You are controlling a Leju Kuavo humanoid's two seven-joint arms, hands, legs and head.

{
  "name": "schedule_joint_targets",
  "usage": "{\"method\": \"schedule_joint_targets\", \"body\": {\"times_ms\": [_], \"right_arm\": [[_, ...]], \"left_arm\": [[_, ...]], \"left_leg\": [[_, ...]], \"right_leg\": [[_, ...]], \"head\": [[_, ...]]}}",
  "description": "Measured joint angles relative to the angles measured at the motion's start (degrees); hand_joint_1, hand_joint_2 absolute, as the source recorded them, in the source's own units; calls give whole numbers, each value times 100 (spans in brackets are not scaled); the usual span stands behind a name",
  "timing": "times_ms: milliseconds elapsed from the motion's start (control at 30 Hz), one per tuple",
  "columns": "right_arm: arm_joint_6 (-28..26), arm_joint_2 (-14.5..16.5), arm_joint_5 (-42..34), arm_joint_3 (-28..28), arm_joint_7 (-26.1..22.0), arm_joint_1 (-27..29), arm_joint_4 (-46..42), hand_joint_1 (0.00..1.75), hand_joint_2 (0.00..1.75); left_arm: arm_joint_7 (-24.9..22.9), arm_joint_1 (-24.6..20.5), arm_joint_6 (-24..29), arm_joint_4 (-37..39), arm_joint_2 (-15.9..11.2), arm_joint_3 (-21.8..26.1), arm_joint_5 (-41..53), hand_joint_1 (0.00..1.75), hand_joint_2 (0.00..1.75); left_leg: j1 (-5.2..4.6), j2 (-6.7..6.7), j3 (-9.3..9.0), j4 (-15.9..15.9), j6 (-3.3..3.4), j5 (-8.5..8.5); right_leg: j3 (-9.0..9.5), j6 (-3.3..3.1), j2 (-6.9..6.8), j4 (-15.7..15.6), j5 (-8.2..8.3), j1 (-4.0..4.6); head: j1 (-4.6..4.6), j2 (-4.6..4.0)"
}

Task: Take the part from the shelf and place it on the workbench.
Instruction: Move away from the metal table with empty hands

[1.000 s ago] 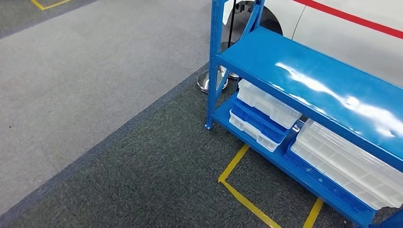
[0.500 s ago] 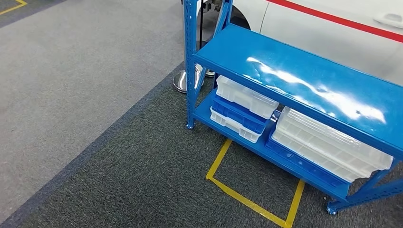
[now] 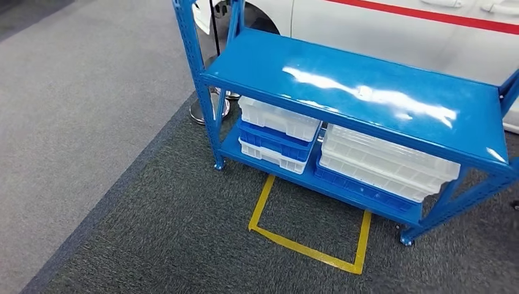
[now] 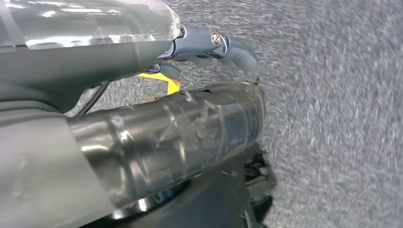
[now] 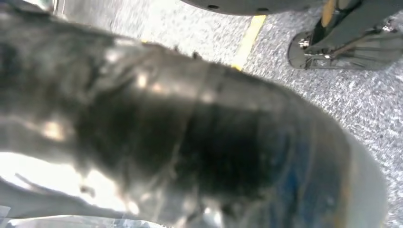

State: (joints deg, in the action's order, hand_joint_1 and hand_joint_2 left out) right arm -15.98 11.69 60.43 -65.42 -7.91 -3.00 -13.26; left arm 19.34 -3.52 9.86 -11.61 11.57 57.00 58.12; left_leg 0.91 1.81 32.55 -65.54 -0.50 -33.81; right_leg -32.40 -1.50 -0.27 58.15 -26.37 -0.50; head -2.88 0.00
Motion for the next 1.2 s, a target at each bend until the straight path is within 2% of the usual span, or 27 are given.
{"method": "schedule_joint_targets", "body": {"times_ms": [33,67,100,200,233,300,367,400,433,467,500,533,600,633,667,700,733,767,833,867,933,1000,1067,1133,1167,1200], "right_arm": [[0,0,0,0,0,-3,-1,0,0],[1,1,0,-1,0,-2,-1,0,0],[1,1,0,-1,0,1,-1,0,0],[1,1,0,-2,0,8,-1,0,0],[1,1,0,-2,0,8,-1,0,0],[1,1,0,-2,0,8,-1,0,0],[0,1,5,-2,0,6,0,0,0],[-3,5,14,-2,0,3,0,0,0],[-8,8,27,-2,0,7,1,0,0],[-13,11,41,-2,0,11,1,0,0],[-20,14,64,-2,4,14,1,0,0],[-26,14,90,-1,10,15,1,0,0],[-33,14,138,1,31,3,1,0,0],[-34,14,151,2,40,-2,1,0,0],[-32,14,156,2,48,-2,1,0,0],[-25,14,158,3,52,1,2,0,0],[-17,13,161,3,56,6,2,0,0],[-9,12,164,3,57,9,1,0,0],[-2,9,169,3,59,7,1,0,0],[-3,9,170,3,58,3,1,0,0],[-2,9,171,3,56,-1,2,0,0],[8,10,175,3,48,0,1,0,0],[11,11,188,3,35,-2,0,0,0],[-6,11,214,5,38,-2,1,0,0],[-19,11,227,6,46,-1,1,0,0],[-33,11,239,7,60,-1,2,0,0]], "left_arm": [[1,10,0,0,0,1,0,0,0],[0,20,0,0,-1,1,0,0,0],[-1,28,0,0,-1,1,0,0,0],[-2,34,0,0,-1,2,0,0,0],[-2,32,0,0,-1,2,0,0,0],[-2,32,0,0,-1,2,0,0,0],[-1,34,0,0,-2,2,1,0,0],[-1,30,0,0,-4,2,4,0,0],[-1,25,0,0,-2,1,9,0,0],[-2,20,0,0,-2,0,17,0,0],[-3,13,0,0,0,-1,26,0,0],[-3,15,0,0,3,-2,33,0,0],[-4,29,1,0,4,-2,48,0,0],[-7,36,1,0,4,-2,56,0,0],[-10,39,1,0,4,-2,66,0,0],[-11,39,1,0,5,-3,74,0,0],[-13,35,1,0,7,-5,81,0,0],[-13,32,0,0,8,-10,89,0,0],[-13,24,0,0,10,-20,93,0,0],[-14,18,0,0,10,-25,94,0,0],[-14,2,1,0,11,-33,96,0,0],[-14,-6,2,0,12,-42,99,0,0],[-15,-1,3,0,13,-49,101,0,0],[-17,8,7,0,13,-54,103,0,0],[-19,13,8,0,13,-56,104,0,0],[-20,17,9,0,13,-57,105,0,0]], "left_leg": [[2,-76,183,-389,-6,-180],[4,-114,337,-704,-11,-282],[3,-129,410,-833,-10,-264],[3,-150,255,-421,14,126],[3,-155,213,-322,19,189],[3,-157,203,-299,20,202],[3,-259,49,60,44,387],[-2,-367,-48,319,66,474],[5,-440,-151,578,110,561],[12,-468,-208,722,154,589],[19,-446,-241,804,202,592],[31,-371,-266,839,246,613],[25,-264,-277,852,278,614],[21,-214,-279,848,278,604],[19,-173,-285,845,272,593],[20,-144,-297,843,262,580],[21,-126,-316,840,247,564],[22,-114,-341,839,225,546],[3,-101,-363,831,164,506],[-6,-95,-365,829,130,491],[-11,-88,-377,843,63,482],[7,-97,-368,757,7,398],[21,-116,-156,280,-24,105],[21,-123,232,-482,-43,-226],[21,-124,377,-741,-49,-278],[21,-125,434,-803,-48,-214]], "right_leg": [[-7,-17,63,4,2,6],[-12,-23,137,10,1,13],[-14,-25,213,21,-1,18],[-11,-17,386,52,-11,21],[-10,-14,405,55,-13,21],[-10,-13,408,56,-13,21],[-10,-4,453,68,-20,19],[-29,26,508,88,-24,14],[-48,83,589,98,-23,14],[-74,140,599,127,-37,11],[-128,204,539,216,-98,11],[-219,255,424,405,-219,9],[-548,321,160,1082,-574,-17],[-714,350,113,1411,-693,-35],[-805,373,90,1585,-710,-54],[-793,388,75,1554,-618,-70],[-673,394,63,1315,-440,-83],[-475,388,46,922,-234,-91],[-148,328,17,273,-15,-66],[-76,286,10,122,0,-47],[-67,201,21,95,-25,-18],[-43,115,23,54,-13,-32],[-24,38,22,18,0,-47],[-27,-2,24,25,-9,-25],[-26,-11,29,33,-17,-14],[-22,-16,37,43,-26,-6]], "head": [[2,0],[1,0],[2,0],[2,0],[2,0],[2,0],[2,0],[1,0],[2,0],[-1,0],[-9,0],[-17,0],[-32,0],[-31,0],[-31,0],[-31,0],[-31,0],[-32,0],[-32,0],[-31,0],[-28,0],[-25,0],[-18,0],[-14,0],[-15,0],[-15,0]]}}
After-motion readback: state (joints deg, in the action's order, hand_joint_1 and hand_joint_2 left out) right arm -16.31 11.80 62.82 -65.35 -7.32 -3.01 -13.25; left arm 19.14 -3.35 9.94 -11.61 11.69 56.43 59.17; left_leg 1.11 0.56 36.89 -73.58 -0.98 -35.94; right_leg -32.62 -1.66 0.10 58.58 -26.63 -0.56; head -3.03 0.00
